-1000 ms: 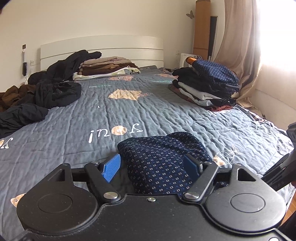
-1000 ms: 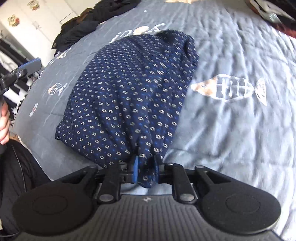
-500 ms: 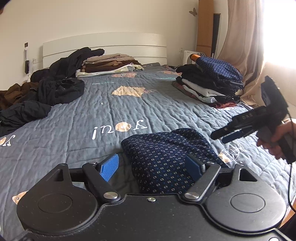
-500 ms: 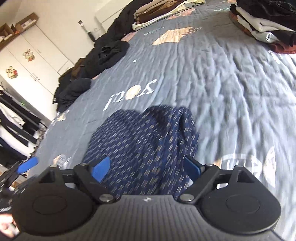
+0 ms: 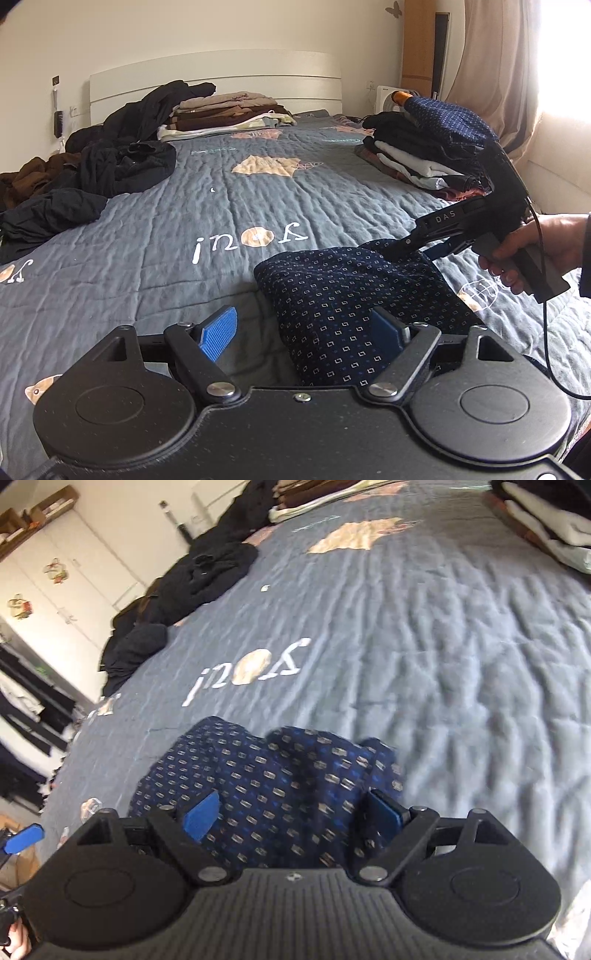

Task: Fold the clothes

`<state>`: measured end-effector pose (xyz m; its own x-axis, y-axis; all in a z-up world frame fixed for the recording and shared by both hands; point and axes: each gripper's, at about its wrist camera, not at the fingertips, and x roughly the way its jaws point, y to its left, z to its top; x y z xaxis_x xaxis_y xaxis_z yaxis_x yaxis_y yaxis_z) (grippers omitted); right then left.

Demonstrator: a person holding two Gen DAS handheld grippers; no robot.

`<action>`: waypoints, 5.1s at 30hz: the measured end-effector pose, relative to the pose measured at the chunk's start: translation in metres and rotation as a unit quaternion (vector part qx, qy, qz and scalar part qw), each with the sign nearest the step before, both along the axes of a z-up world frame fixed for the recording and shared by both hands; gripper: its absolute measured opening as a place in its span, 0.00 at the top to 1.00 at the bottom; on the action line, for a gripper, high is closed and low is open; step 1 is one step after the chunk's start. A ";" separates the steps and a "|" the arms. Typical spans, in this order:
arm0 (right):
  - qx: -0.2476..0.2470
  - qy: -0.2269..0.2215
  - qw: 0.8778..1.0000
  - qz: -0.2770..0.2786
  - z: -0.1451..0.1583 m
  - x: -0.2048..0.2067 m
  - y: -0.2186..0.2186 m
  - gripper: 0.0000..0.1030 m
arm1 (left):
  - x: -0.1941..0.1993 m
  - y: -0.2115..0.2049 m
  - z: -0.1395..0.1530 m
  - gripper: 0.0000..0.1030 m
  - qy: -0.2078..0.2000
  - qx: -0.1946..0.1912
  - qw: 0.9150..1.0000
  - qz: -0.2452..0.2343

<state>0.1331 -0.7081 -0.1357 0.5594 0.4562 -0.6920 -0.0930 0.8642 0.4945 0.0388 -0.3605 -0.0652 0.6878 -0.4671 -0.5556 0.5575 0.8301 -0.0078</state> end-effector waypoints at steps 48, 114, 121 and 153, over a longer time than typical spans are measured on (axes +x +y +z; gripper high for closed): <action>0.163 0.029 0.986 -0.009 -0.004 -0.100 0.019 0.39 | -0.002 0.002 0.001 0.24 0.014 -0.006 1.000 -0.005; 0.084 -0.046 0.994 0.049 -0.003 -0.121 0.057 0.33 | -0.100 0.029 -0.078 0.24 -0.138 0.109 0.984 0.026; 0.077 -0.036 0.995 0.042 0.003 -0.121 0.058 0.33 | -0.121 -0.010 -0.097 0.25 -0.152 0.121 0.980 -0.035; 0.083 -0.025 0.995 0.039 0.010 -0.133 0.053 0.32 | -0.128 -0.035 -0.116 0.88 -0.208 0.157 0.965 0.013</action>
<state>0.0001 -0.6555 -0.1259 0.5497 0.6058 -0.5752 -0.1847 0.7596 0.6236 -0.0894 -0.3954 -0.1809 0.8908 -0.3009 -0.3406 0.4379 0.7687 0.4662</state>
